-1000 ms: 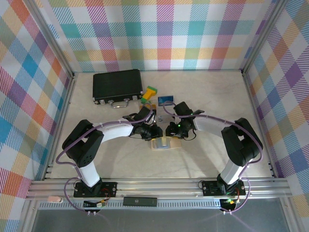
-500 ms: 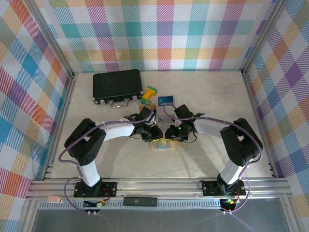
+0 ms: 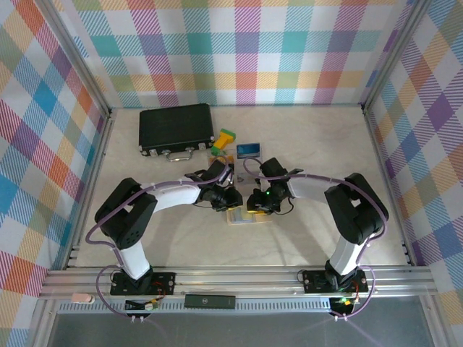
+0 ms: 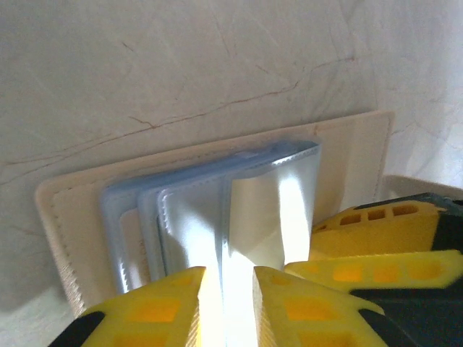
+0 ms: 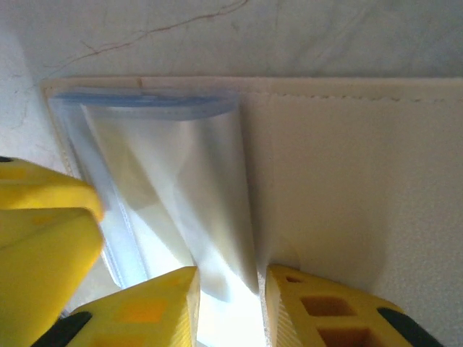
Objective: Take the credit cards out of the card holder
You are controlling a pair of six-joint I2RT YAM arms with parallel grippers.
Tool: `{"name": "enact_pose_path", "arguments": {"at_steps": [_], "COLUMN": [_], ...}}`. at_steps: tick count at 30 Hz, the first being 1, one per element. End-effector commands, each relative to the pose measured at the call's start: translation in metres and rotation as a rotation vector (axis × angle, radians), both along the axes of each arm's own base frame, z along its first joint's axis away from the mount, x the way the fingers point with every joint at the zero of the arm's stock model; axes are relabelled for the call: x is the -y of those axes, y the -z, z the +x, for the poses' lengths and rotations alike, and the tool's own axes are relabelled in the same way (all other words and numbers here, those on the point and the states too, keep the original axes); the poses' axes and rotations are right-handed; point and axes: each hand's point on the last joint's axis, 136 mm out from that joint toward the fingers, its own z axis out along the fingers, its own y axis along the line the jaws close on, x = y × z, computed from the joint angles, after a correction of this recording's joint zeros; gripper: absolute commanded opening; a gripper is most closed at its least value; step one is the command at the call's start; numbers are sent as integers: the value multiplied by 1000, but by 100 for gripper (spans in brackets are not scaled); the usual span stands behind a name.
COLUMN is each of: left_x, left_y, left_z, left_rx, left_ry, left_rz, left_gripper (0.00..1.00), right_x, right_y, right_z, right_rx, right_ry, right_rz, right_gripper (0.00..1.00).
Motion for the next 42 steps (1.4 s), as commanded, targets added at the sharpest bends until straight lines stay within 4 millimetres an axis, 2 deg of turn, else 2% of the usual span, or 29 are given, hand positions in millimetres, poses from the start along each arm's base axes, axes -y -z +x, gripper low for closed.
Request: {"name": "enact_pose_path", "arguments": {"at_steps": [1, 10, 22, 29, 35, 42], "left_x": [-11, -10, -11, -3, 2, 10], "left_y": [-10, 4, 11, 14, 9, -1], "left_z": [-3, -7, -6, -7, -7, -7], "left_rx": [10, -33, -31, -43, -36, -16], "left_ry": [-55, -59, -48, -26, -8, 31], "left_rz": [23, 42, 69, 34, 12, -31], "left_gripper": [26, 29, 32, 32, 27, 27], "right_x": [14, 18, 20, 20, 20, 19], "right_y": [20, 27, 29, 29, 30, 30], "right_z": [-3, -3, -3, -4, -4, -4], "right_rx": [-33, -39, -42, -42, -45, -45], "right_ry": [23, 30, 33, 34, 33, 34], "right_rz": [-103, -131, -143, -142, -143, -139], "right_gripper": [29, 27, 27, 27, 27, 27]}}
